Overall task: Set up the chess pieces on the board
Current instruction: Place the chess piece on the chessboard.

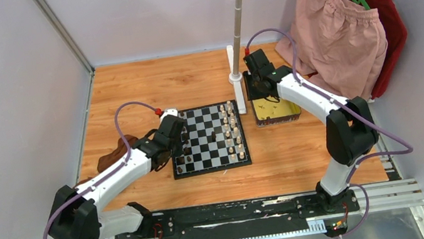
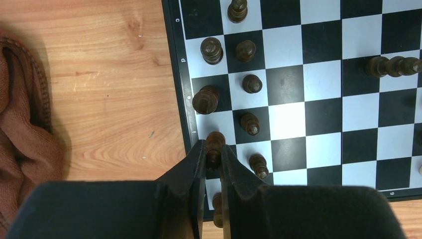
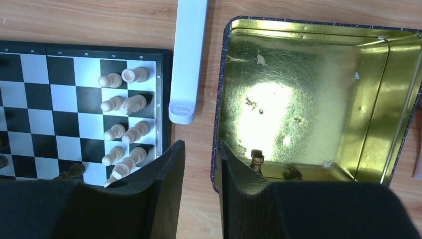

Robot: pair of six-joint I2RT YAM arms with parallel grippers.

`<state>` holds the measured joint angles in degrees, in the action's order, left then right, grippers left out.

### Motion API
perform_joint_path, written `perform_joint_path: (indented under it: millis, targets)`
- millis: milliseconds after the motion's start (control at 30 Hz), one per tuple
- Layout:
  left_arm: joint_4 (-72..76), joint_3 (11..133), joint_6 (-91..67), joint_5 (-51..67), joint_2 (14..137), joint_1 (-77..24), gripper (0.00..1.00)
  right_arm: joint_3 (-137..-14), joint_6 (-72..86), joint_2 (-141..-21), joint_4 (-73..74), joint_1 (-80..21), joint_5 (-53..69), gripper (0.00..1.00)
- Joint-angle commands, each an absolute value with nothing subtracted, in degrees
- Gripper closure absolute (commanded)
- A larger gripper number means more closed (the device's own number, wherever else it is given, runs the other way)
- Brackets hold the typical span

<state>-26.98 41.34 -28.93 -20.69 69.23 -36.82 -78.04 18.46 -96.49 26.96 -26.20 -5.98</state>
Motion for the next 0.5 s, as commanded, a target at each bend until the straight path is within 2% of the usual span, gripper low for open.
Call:
perform_joint_path:
  millis: [0, 467]
  targets:
    - [-25.28, 41.04, -28.27, -22.63, 69.73, -36.47, 0.97, -77.66, 19.08, -97.04, 26.89, -25.46, -5.89, 0.66]
    - [-24.20, 40.53, -28.25, -23.03, 71.32, -36.48, 0.94, -77.53, 19.14, -96.85, 26.94, -25.46, -5.80, 0.66]
